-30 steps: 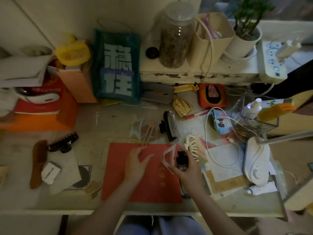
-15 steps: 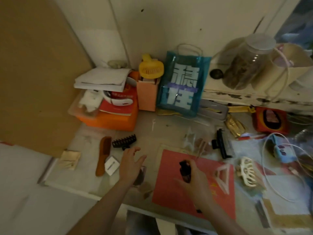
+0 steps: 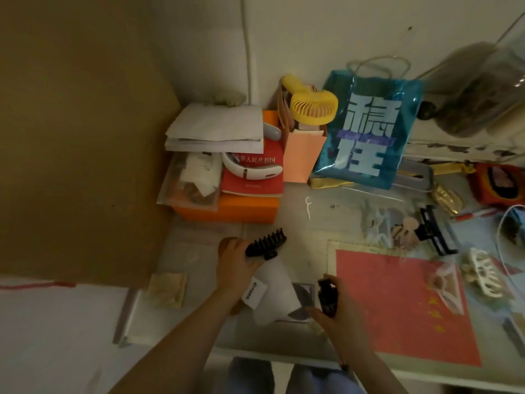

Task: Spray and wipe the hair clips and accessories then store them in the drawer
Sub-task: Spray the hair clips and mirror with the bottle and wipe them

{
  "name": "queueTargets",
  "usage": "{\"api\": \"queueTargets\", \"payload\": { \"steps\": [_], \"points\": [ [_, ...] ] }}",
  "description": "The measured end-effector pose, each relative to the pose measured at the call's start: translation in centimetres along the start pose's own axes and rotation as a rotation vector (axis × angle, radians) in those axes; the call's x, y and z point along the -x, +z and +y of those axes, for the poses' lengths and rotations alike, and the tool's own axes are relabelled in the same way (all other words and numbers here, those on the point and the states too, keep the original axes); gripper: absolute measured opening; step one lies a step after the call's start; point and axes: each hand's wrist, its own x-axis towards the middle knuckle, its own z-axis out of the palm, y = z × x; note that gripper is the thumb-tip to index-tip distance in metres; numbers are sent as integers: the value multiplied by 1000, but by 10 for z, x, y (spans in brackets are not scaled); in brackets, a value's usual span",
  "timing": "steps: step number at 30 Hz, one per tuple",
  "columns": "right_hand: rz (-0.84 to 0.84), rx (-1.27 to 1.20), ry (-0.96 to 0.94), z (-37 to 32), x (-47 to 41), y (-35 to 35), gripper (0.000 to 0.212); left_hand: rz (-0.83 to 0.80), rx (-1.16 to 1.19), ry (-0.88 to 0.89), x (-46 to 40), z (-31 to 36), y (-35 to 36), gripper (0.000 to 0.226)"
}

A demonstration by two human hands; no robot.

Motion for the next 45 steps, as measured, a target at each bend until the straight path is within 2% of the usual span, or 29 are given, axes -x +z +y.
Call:
{"api": "queueTargets", "payload": {
  "steps": [5, 9, 12, 18, 25, 30, 37, 41, 45],
  "points": [
    [27, 14, 49, -5, 7, 18, 69, -45, -3, 104, -23, -5, 1, 50],
    [95, 65, 23, -6, 5, 21, 66, -93, 6, 119, -33, -5, 8, 57],
    [113, 65, 34, -4, 1, 23, 67, -101, 37, 97, -36, -3, 13, 53],
    [139, 39, 56, 2, -4, 26, 64, -106, 227, -27, -21, -1, 11, 42],
    [212, -85, -55, -27, -4, 10, 58, -94, 422, 62, -1, 35, -28, 41],
    [269, -188, -161, -58, -1, -19, 52, -106, 433, 244, 14, 81, -64, 44],
    [335, -257, -354, -101, 6, -88, 50, -261, 217, 613, 20, 145, -109, 50],
    [326, -238, -429, -121, 18, -121, 56, -242, 146, 752, 23, 182, -137, 51],
    [289, -275, -517, -139, 31, -141, 51, -219, 128, 896, 27, 214, -161, 48]
  ]
}}
